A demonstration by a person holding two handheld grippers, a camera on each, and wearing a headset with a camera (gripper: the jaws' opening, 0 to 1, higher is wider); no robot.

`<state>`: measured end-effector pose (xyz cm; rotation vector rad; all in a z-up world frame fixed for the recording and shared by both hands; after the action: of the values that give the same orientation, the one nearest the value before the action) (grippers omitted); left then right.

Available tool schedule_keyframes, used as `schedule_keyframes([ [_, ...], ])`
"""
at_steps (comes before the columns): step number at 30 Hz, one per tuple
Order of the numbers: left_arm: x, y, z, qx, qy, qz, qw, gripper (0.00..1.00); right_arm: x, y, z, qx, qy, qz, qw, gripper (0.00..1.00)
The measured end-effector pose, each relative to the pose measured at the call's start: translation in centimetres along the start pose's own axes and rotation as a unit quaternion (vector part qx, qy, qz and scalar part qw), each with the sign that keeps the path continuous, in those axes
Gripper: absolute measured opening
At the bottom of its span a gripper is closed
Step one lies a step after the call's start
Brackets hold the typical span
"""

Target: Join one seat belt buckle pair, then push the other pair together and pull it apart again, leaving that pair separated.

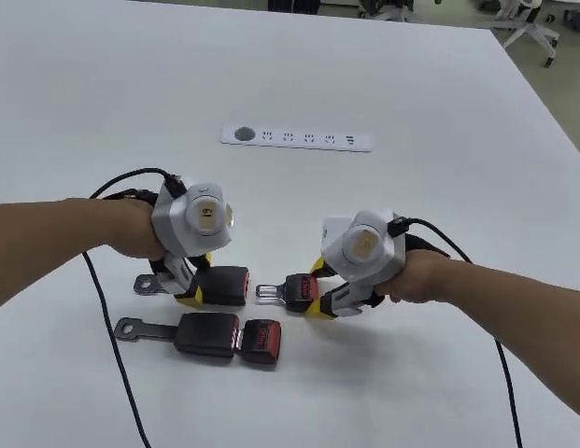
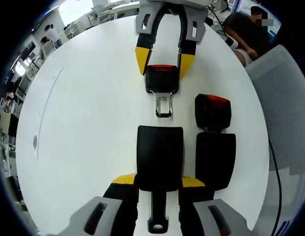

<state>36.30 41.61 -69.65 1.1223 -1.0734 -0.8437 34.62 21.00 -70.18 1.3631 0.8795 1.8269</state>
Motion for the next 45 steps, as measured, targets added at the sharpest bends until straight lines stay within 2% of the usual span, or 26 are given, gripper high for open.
schedule_keyframes([
  [11,-0.1,-0.1,0.0,0.0,-0.001,0.001,1.0,0.32,-1.7,0.8,-0.1,0.007,-0.008,-0.014,0.9998,0.29],
  [18,-0.1,-0.1,0.1,-0.001,-0.001,0.001,1.0,0.32,-2.2,1.3,0.0,0.01,-0.006,-0.02,0.9997,0.3],
  [33,-0.1,-0.1,-0.2,-0.004,-0.002,0.001,1.0,0.32,-4.4,2.8,0.0,0.008,-0.016,-0.043,0.9989,0.3],
  [45,0.1,-0.1,-0.2,-0.005,-0.006,0.001,1.0,0.33,-4.4,2.7,-0.2,0.007,-0.012,-0.043,0.999,0.31],
])
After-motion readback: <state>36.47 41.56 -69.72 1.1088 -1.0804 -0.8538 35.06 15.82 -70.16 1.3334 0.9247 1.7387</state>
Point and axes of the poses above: the centre of the closed fingertips' face, and the gripper's own axes: y roughly backward along the fingers, z roughly to its right, x roughly out of its top, the point moved 9 cm from there along y, roughly backward along the fingers, and after that the axes turned 15 degrees about y, right-handed, at the moved point
